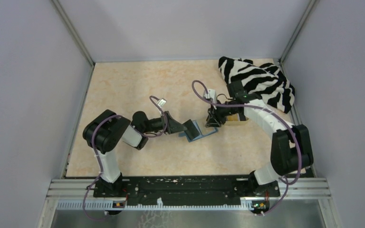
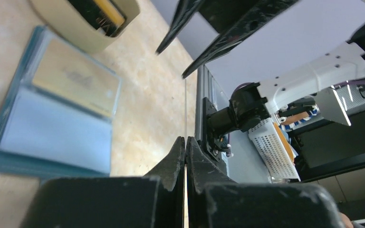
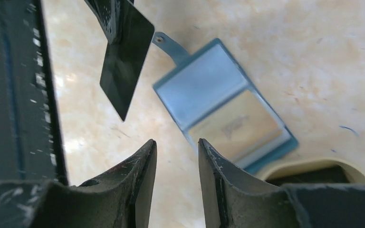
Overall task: Put the credit cards into the card holder
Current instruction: Insert the credit card into the card holder.
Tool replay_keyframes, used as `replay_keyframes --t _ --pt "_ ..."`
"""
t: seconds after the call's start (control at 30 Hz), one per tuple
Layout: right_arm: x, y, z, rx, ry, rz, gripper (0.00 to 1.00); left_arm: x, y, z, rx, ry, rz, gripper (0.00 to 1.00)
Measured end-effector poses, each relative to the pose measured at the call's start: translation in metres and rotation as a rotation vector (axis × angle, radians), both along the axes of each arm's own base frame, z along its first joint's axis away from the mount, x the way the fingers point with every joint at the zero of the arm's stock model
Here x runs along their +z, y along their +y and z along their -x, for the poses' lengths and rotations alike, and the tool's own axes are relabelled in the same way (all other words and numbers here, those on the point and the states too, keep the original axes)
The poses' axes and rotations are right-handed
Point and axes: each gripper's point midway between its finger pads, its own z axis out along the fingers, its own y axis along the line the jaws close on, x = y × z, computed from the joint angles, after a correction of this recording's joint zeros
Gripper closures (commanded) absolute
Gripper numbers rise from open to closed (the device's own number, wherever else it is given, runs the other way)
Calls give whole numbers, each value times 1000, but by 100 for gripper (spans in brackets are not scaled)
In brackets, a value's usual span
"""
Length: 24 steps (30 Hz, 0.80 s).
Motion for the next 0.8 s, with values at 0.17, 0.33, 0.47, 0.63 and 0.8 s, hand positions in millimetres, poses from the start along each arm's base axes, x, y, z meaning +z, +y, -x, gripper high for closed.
replay_keyframes --t 0.17,0.33,0.47,0.63,0.8 --pt "-8 -15 -15 -37 -151 92 65 -27 2 -9 62 80 -35 100" --pt "-39 -22 -33 -132 -87 176 67 -40 3 -19 119 129 -48 100" --pt "-62 -29 -39 -218 -23 257 67 -40 1 -33 166 146 -38 100" --pt "-73 -31 -46 -283 -3 317 64 -52 0 -44 214 210 -41 100" --pt "-76 -27 -48 -308 23 337 61 -56 1 -48 242 238 -42 100"
